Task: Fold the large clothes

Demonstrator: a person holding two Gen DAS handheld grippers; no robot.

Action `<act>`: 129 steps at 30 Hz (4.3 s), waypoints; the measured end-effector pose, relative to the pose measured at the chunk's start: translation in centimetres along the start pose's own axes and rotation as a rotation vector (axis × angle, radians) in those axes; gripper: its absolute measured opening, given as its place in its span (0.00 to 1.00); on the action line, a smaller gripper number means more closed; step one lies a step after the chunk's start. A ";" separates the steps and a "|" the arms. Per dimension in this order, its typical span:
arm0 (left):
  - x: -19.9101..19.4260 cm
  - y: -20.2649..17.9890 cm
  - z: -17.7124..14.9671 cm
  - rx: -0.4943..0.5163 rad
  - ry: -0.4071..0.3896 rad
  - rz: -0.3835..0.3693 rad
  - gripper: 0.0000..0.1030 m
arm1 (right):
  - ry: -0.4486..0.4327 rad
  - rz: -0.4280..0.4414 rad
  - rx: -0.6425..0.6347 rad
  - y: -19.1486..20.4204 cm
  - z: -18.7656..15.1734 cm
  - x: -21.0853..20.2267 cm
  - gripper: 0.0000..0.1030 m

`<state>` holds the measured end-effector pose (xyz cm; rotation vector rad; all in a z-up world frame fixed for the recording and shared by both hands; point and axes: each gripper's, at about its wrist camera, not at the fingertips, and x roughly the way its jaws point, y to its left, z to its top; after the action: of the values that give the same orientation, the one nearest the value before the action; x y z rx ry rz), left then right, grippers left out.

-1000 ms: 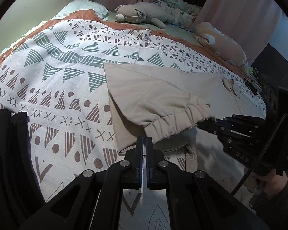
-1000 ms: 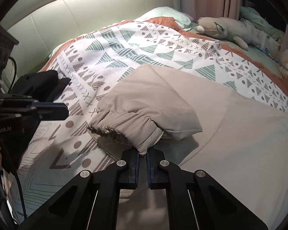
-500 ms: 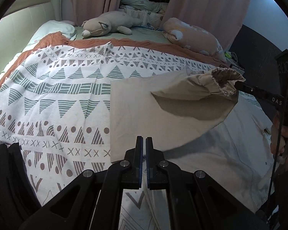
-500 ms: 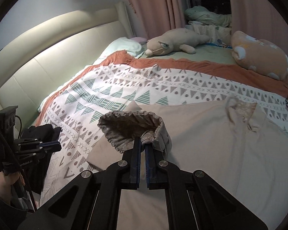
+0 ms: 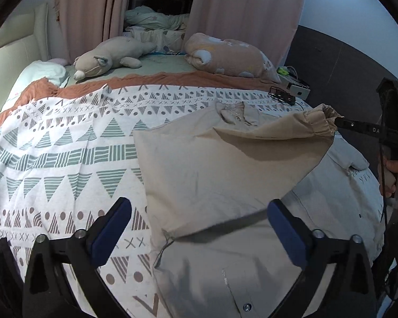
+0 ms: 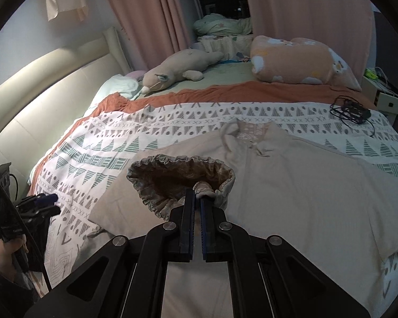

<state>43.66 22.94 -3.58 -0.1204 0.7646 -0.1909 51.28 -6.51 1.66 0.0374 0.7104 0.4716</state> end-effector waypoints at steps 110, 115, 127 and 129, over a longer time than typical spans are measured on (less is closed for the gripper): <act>2.3 -0.4 -6.1 -0.045 0.086 0.364 0.82 | 0.193 -0.208 0.172 -6.0 -6.3 5.8 0.79; 0.1 -3.4 -5.3 -0.034 0.045 0.319 0.82 | 0.142 -0.260 0.150 -6.1 -7.2 0.5 0.79; -3.1 -10.9 -2.9 -0.007 -0.056 0.238 0.82 | 0.027 -0.402 0.143 -5.9 -10.4 -10.6 0.79; -3.4 -12.3 -2.5 0.003 -0.073 0.228 0.82 | -0.002 -0.418 0.139 -6.0 -11.0 -12.2 0.79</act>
<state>37.95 11.62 -0.84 -0.0366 0.6991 0.0295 38.66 -18.45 -0.28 0.0188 0.7256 0.0218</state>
